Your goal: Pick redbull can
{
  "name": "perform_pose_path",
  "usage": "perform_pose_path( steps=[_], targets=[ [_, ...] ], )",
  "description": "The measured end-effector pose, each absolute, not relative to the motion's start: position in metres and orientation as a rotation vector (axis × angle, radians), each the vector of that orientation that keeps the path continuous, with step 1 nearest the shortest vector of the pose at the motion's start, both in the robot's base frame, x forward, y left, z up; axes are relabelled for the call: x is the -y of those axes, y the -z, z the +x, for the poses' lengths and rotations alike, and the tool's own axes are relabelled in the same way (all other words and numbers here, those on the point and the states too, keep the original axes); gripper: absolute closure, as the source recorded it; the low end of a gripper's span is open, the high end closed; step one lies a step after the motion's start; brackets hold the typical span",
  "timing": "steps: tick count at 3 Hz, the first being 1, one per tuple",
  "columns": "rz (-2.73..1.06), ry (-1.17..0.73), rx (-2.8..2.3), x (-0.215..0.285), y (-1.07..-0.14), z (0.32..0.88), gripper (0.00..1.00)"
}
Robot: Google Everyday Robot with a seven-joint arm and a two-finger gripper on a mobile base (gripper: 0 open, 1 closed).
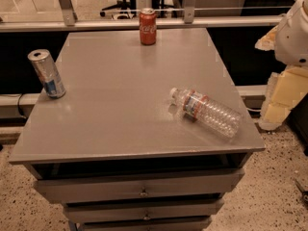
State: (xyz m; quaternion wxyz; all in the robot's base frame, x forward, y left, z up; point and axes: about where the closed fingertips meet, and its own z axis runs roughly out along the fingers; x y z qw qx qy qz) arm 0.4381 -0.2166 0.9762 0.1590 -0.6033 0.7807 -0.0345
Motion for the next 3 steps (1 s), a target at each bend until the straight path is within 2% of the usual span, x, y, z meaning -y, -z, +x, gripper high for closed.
perform_pose_path(
  steps=[1, 2, 3],
  targets=[
    [-1.725, 0.081, -2.221, 0.211, -0.974, 0.442, 0.00],
    [-1.726, -0.036, -2.148, 0.171, -0.960, 0.469, 0.00],
    [-1.738, -0.214, -1.992, 0.094, -0.945, 0.501, 0.00]
  ],
)
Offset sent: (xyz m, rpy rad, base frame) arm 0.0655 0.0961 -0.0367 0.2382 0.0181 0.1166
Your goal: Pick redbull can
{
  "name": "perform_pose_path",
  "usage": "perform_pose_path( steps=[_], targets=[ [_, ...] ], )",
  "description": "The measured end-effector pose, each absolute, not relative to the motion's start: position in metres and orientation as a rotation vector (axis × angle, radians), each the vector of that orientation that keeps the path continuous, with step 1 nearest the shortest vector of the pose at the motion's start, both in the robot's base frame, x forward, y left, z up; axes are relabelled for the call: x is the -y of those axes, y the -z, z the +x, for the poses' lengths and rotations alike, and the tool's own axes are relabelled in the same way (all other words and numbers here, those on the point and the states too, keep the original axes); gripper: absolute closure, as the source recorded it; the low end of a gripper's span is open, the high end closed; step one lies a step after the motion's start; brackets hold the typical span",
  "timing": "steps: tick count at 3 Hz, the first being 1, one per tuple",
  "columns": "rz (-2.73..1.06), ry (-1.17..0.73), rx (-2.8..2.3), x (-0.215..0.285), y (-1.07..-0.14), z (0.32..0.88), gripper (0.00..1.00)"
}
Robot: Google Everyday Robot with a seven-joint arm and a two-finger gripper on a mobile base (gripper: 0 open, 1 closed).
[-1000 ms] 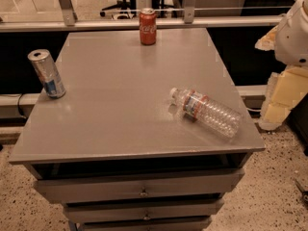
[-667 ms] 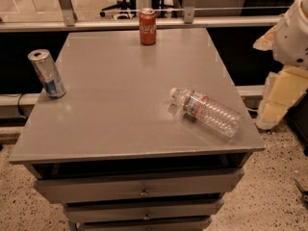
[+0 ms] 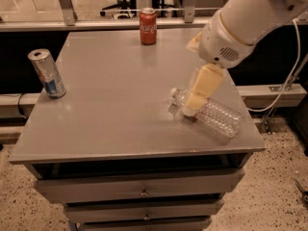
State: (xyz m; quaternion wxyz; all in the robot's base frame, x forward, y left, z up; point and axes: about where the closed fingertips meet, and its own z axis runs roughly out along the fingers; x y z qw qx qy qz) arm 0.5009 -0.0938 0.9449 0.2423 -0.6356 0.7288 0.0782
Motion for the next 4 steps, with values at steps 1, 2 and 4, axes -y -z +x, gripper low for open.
perform_pose_path(
  steps=[1, 2, 4],
  targets=[
    [-1.663, -0.367, -1.834, 0.013, -0.953, 0.522, 0.00],
    [-1.663, -0.367, -1.834, 0.013, -0.953, 0.522, 0.00],
    [-1.673, -0.470, -1.676, -0.061, -0.939, 0.542, 0.00]
  ],
)
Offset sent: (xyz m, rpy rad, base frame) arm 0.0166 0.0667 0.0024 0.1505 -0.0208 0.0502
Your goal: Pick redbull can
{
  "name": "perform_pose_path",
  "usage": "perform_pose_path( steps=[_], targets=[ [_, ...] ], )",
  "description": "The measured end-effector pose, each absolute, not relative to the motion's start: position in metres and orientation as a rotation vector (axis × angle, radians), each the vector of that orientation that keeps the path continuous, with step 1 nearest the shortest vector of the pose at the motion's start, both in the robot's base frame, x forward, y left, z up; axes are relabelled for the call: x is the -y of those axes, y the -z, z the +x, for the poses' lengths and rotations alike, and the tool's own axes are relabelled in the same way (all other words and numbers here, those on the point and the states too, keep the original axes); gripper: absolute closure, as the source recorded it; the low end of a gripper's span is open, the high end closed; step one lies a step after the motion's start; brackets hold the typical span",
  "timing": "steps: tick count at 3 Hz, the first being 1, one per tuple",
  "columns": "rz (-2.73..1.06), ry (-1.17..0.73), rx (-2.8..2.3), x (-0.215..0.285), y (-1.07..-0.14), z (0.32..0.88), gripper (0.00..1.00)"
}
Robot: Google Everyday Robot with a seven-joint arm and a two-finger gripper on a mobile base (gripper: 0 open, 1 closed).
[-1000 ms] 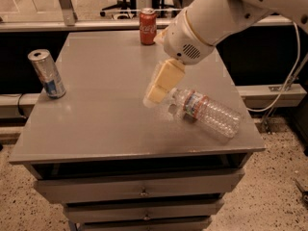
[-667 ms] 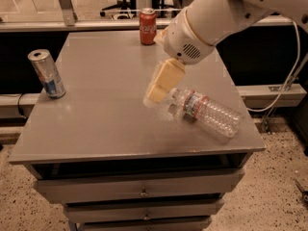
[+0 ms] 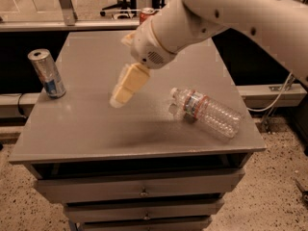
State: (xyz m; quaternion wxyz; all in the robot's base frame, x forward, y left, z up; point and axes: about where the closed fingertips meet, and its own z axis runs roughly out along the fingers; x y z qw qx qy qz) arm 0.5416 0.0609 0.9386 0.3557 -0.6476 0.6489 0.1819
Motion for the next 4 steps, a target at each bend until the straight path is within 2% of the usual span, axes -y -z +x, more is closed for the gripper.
perform_pose_path(
  steps=[4],
  targets=[
    [-1.459, -0.932, -1.337, -0.258, -0.918, 0.577, 0.00]
  ],
)
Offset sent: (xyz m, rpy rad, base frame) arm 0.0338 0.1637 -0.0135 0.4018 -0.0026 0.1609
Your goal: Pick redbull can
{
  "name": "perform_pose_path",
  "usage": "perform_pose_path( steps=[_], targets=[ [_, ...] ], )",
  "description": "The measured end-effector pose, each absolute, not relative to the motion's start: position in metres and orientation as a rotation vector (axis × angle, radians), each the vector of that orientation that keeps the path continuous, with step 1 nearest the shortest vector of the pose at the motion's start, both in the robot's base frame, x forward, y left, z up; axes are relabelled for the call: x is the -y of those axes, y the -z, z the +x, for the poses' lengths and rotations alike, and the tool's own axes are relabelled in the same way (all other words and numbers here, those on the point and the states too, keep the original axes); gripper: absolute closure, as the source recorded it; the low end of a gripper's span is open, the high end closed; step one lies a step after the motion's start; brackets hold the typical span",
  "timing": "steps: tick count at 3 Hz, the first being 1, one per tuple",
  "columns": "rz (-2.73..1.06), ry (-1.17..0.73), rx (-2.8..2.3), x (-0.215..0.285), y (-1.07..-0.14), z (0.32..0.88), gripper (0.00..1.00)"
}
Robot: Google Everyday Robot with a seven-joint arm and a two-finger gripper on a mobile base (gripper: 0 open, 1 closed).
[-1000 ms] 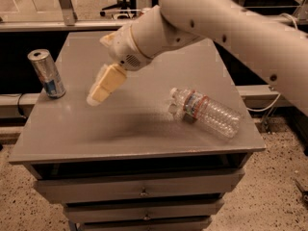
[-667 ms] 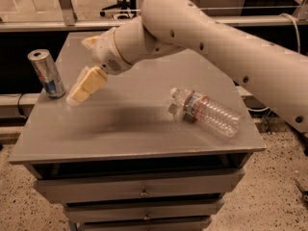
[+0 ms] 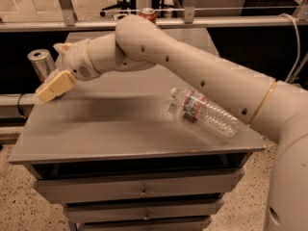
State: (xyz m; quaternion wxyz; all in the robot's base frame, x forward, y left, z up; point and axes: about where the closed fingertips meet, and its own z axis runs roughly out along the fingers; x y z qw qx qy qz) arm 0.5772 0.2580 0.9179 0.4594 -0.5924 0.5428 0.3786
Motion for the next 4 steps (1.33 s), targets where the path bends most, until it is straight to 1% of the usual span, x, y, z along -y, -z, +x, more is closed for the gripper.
perform_pose_path(
  steps=[1, 2, 3, 4],
  targets=[
    [-1.418, -1.012, -1.301, -0.289, -0.914, 0.579, 0.00],
    [-1.391, -1.049, -1.293, -0.307, -0.904, 0.581, 0.15],
    [-1.346, -1.056, -1.285, -0.313, -0.897, 0.589, 0.38],
    [-1.282, -1.023, -1.298, -0.303, -0.900, 0.605, 0.69]
  ],
)
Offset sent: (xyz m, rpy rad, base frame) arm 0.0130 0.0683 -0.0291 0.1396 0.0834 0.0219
